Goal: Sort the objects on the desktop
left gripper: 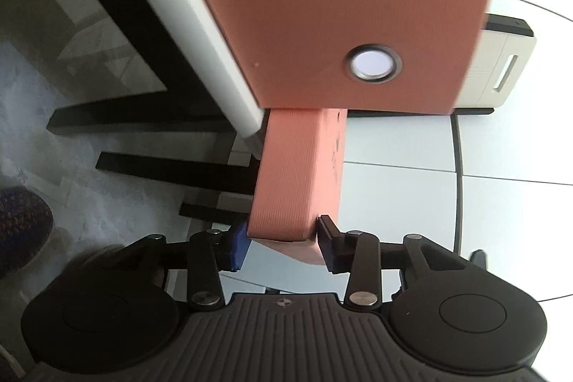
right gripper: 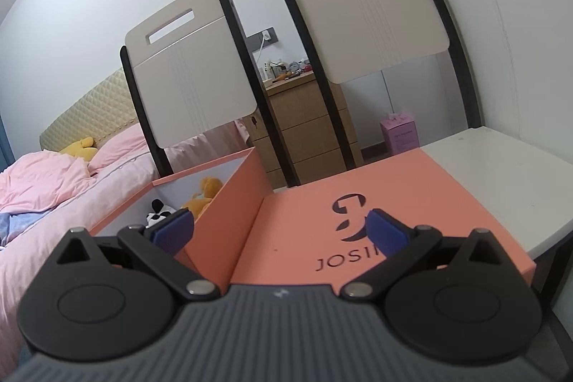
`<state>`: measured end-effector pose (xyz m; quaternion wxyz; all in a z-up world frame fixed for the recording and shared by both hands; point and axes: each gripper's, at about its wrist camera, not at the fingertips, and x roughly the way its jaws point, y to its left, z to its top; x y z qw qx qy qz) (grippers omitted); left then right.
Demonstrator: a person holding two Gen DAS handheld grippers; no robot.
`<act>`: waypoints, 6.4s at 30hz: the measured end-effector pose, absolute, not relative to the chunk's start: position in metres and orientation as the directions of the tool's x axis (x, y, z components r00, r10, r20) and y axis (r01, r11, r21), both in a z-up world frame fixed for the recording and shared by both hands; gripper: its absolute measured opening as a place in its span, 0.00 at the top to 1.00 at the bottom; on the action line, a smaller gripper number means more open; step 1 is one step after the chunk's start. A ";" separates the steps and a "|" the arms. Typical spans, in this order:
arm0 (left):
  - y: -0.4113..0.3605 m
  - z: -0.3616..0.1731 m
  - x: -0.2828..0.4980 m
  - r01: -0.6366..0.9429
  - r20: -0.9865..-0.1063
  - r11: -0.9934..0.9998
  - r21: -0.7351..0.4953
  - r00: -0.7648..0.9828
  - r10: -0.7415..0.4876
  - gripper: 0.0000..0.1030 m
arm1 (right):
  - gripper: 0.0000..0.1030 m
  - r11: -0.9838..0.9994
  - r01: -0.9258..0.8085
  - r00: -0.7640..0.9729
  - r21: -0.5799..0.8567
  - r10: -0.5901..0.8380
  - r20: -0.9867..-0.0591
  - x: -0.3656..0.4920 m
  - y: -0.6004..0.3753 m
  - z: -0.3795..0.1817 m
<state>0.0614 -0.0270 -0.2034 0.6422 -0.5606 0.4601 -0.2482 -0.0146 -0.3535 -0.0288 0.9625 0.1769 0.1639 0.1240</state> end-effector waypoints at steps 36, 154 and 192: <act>-0.052 -0.224 0.082 -0.183 -0.315 0.261 -0.948 0.419 -0.851 0.47 | 0.00 0.786 0.067 0.794 0.614 0.331 -0.510 0.034 -0.550 -0.112; 0.117 -0.024 0.038 -0.063 -0.138 0.911 -0.407 0.990 0.007 0.09 | 0.27 0.675 -0.312 0.780 0.669 0.583 -0.225 0.194 -0.272 -0.058; 0.110 -0.030 0.050 -0.076 -0.241 0.936 -0.343 0.971 -0.009 0.09 | 0.37 0.737 -0.388 0.781 0.554 0.582 -0.227 0.165 -0.252 -0.047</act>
